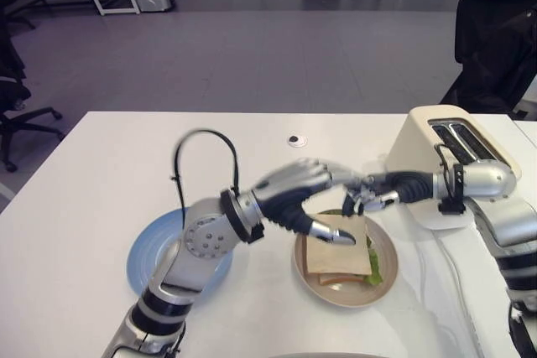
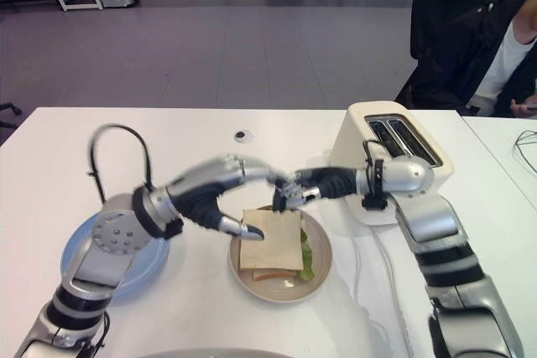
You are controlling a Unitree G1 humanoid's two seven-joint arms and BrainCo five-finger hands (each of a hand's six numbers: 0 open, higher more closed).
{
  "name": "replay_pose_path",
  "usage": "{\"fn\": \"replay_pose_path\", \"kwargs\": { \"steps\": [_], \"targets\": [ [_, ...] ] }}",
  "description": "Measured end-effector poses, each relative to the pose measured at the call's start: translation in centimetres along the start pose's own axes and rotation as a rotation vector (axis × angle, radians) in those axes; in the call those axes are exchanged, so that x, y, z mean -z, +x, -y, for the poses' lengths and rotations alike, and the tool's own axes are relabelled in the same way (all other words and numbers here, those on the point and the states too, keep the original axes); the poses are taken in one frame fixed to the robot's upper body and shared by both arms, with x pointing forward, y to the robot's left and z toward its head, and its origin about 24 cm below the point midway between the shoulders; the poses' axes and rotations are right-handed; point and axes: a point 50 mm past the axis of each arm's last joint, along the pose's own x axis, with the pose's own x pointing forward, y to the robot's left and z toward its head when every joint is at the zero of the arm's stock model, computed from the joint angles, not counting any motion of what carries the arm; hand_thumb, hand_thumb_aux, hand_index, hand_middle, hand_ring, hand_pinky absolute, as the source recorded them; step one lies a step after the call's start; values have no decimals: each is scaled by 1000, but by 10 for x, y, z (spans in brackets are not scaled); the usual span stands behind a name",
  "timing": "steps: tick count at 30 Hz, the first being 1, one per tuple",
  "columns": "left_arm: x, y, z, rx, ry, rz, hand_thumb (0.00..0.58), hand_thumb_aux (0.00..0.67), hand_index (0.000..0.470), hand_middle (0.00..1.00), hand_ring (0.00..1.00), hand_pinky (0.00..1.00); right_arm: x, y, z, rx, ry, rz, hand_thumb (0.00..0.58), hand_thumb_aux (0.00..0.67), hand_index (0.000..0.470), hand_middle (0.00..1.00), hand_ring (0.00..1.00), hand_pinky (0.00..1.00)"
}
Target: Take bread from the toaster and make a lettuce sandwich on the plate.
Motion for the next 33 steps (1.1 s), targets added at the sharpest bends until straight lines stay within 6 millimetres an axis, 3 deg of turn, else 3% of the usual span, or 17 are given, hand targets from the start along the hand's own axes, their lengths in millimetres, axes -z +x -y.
{"fn": "replay_pose_path", "kwargs": {
  "steps": [2, 8, 13, 17, 25, 30, 33],
  "targets": [
    [1, -8, 24, 151, -173, 37, 580, 670, 470, 1000, 1000, 1000, -6, 1, -29, -166, 66, 29, 580, 670, 470, 1000, 1000, 1000],
    [8, -22, 45, 340, -310, 6, 580, 670, 470, 1000, 1000, 1000, -5, 13, -75, -308, 152, 61, 580, 670, 470, 1000, 1000, 1000],
    [17, -23, 73, 469, -397, -42, 580, 670, 470, 1000, 1000, 1000, 24, 24, -106, -369, 257, -43, 580, 670, 470, 1000, 1000, 1000],
    [23, -23, 91, 533, -429, -95, 580, 670, 470, 1000, 1000, 1000, 51, 25, -119, -381, 300, -160, 580, 670, 470, 1000, 1000, 1000],
    [43, -19, 102, 533, -228, -214, 580, 670, 470, 1000, 1000, 1000, 67, 26, -114, -345, 226, -236, 580, 670, 470, 1000, 1000, 1000],
    [59, -7, 96, 416, -96, -227, 580, 670, 470, 1000, 1000, 1000, 74, 27, -88, -217, 151, -249, 580, 670, 470, 1000, 1000, 1000],
    [71, -5, 89, 363, -60, -259, 580, 670, 470, 1000, 1000, 1000, 82, 29, -61, -50, 135, -246, 580, 670, 470, 1000, 1000, 1000]
  ]
}}
